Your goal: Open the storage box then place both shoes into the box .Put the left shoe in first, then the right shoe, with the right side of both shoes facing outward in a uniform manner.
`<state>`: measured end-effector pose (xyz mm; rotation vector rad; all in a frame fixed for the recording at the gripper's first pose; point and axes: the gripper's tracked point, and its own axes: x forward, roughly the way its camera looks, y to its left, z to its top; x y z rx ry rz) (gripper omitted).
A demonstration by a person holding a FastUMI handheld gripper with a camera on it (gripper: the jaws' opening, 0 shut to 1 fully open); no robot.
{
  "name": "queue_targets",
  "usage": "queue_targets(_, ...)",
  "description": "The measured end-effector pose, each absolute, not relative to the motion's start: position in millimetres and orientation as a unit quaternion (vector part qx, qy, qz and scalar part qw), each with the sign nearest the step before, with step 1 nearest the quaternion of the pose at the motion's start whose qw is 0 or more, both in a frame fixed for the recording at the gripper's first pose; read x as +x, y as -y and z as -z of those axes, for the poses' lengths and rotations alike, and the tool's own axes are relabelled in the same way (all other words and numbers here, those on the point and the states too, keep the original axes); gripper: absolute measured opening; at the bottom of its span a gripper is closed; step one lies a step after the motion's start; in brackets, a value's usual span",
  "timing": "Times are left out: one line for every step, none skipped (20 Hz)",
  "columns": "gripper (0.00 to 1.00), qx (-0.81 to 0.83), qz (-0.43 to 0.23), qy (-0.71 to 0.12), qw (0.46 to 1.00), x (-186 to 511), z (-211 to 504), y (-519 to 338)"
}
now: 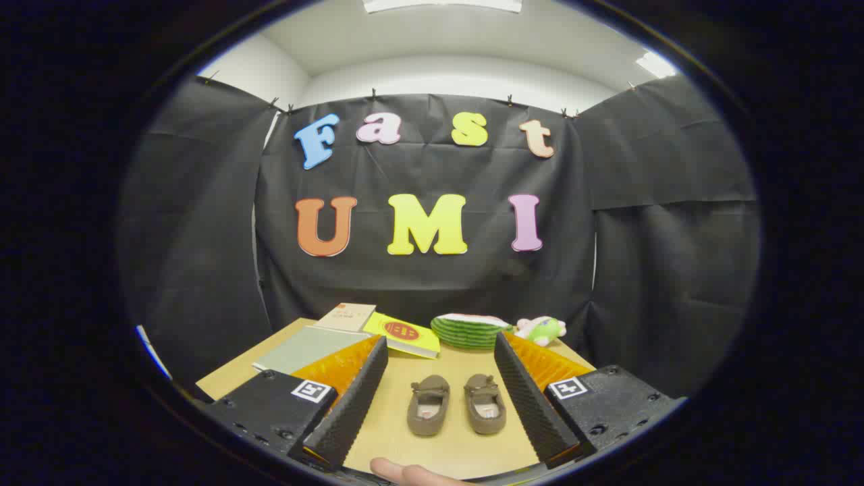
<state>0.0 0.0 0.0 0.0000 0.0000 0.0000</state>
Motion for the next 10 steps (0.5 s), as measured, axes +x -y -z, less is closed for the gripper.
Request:
queue_targets(1.0, 0.0, 0.002, 0.002, 1.0, 0, -2, 2)
queue_targets(1.0, 0.0, 0.002, 0.005, 1.0, 0, -3, 3)
queue_targets(1.0, 0.0, 0.002, 0.005, 1.0, 0, -3, 3)
queue_targets(1.0, 0.001, 0.001, 0.007, 1.0, 0, -3, 2)
queue_targets(1.0, 0.001, -0.001, 0.009, 1.0, -1, -5, 2)
queue_targets(1.0, 0.002, -0.002, 0.011, 1.0, -2, -6, 2)
queue_targets(1.0, 0.003, -0.003, 0.013, 1.0, -3, -7, 2)
queue_targets(1.0, 0.004, -0.005, 0.016, 1.0, -3, -8, 1)
queue_targets(1.0, 0.003, -0.006, 0.018, 1.0, -5, -11, 1)
queue_targets(1.0, 0.004, -0.006, 0.022, 1.0, -6, -12, 1)
